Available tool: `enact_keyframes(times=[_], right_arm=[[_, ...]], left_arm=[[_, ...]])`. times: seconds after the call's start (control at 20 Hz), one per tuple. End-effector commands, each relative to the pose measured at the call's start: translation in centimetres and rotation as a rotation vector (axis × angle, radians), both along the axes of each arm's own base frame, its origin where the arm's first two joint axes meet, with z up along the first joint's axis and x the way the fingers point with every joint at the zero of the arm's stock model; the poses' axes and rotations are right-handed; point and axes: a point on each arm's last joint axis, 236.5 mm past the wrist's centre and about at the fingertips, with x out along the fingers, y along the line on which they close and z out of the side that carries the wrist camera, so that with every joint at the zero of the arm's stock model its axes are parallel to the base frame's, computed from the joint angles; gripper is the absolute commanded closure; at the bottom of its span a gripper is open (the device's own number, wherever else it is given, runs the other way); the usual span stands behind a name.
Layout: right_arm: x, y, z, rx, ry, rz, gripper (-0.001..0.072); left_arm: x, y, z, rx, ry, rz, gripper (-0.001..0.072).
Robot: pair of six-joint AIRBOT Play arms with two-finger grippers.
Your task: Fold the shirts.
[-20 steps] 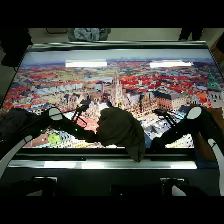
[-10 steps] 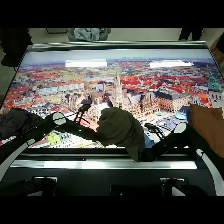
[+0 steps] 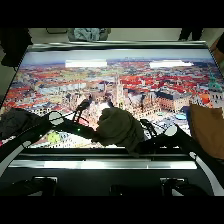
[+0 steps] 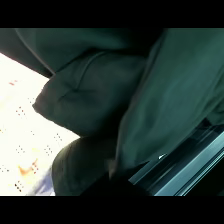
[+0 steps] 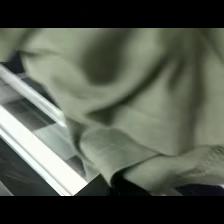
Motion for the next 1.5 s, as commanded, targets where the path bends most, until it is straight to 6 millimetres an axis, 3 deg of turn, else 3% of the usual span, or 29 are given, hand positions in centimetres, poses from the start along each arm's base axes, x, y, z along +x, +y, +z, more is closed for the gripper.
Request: enact_keyframes(times=[0.0, 0.05, 0.15, 0.25, 0.3, 0.35, 0.4, 0.45, 0.5, 0.55, 0.6, 0.7, 0.8, 0.9, 1.0, 1.15, 1.25, 1.35, 1.45], right_arm=[[1.4, 0.2, 2.2, 0.006, -0.089, 0.094, 0.0672], [2.5, -0.1, 4.3, -0.010, -0.162, 0.168, 0.0672], [6.4, -1.3, 11.1, -0.086, -0.401, 0.267, 0.0672], [11.4, -3.1, 23.0, -0.208, -0.780, 0.262, 0.0672], [13.0, -4.3, 31.1, -0.275, -1.012, 0.219, 0.0672], [13.1, -5.6, 39.1, -0.334, -1.232, 0.156, 0.0672], [11.8, -7.0, 46.9, -0.379, -1.437, 0.074, 0.0672], [9.3, -8.5, 54.2, -0.402, -1.622, -0.032, 0.0672], [6.1, -9.7, 59.7, -0.397, -1.763, -0.126, 0.0672], [3.2, -10.3, 63.2, -0.381, -1.863, -0.174, 0.0672], [1.0, -10.5, 65.2, -0.364, -1.926, -0.202, 0.0672], [-1.7, -10.7, 66.9, -0.308, -1.965, -0.244, 0.0672], [-2.0, -10.5, 66.8, -0.273, -1.945, -0.260, 0.0672], [-1.6, -10.3, 66.4, -0.257, -1.921, -0.263, 0.0672], [-1.1, -10.3, 66.3, -0.257, -1.914, -0.263, 0.0672], [0.1, -10.1, 65.7, -0.264, -1.888, -0.253, 0.0672], [2.1, -9.9, 63.7, -0.295, -1.811, -0.219, 0.0672], [5.7, -9.8, 59.1, -0.334, -1.621, -0.179, 0.0671], [10.1, -10.2, 52.3, -0.379, -1.336, -0.181, 0.0671]], left_arm=[[2.2, -0.6, 4.3, -0.049, -0.114, 0.006, 0.0687], [4.0, -0.8, 8.4, -0.089, -0.224, 0.008, 0.0687], [7.6, -0.2, 19.5, -0.181, -0.484, 0.049, 0.0687], [9.2, 2.2, 33.4, -0.272, -0.795, 0.118, 0.0687], [8.9, 3.9, 40.3, -0.318, -0.940, 0.174, 0.0687], [7.8, 6.2, 47.4, -0.373, -1.084, 0.248, 0.0687], [6.1, 8.2, 53.2, -0.423, -1.208, 0.311, 0.0687], [3.6, 10.2, 58.5, -0.472, -1.329, 0.369, 0.0687], [1.2, 11.6, 62.2, -0.505, -1.425, 0.407, 0.0687], [-1.3, 12.8, 65.1, -0.549, -1.503, 0.447, 0.0687], [-3.2, 13.6, 67.0, -0.615, -1.540, 0.492, 0.0687], [-6.6, 14.7, 69.4, -0.718, -1.594, 0.540, 0.0687], [-9.0, 15.4, 70.8, -0.760, -1.651, 0.560, 0.0687], [-9.9, 15.9, 71.6, -0.777, -1.689, 0.573, 0.0687], [-9.5, 16.2, 71.7, -0.758, -1.716, 0.578, 0.0687], [-7.0, 16.9, 71.4, -0.747, -1.712, 0.623, 0.0687], [-3.9, 17.6, 70.6, -0.704, -1.709, 0.666, 0.0688], [0.6, 18.2, 69.2, -0.628, -1.696, 0.702, 0.0688], [7.4, 18.1, 65.8, -0.500, -1.642, 0.704, 0.0687]])
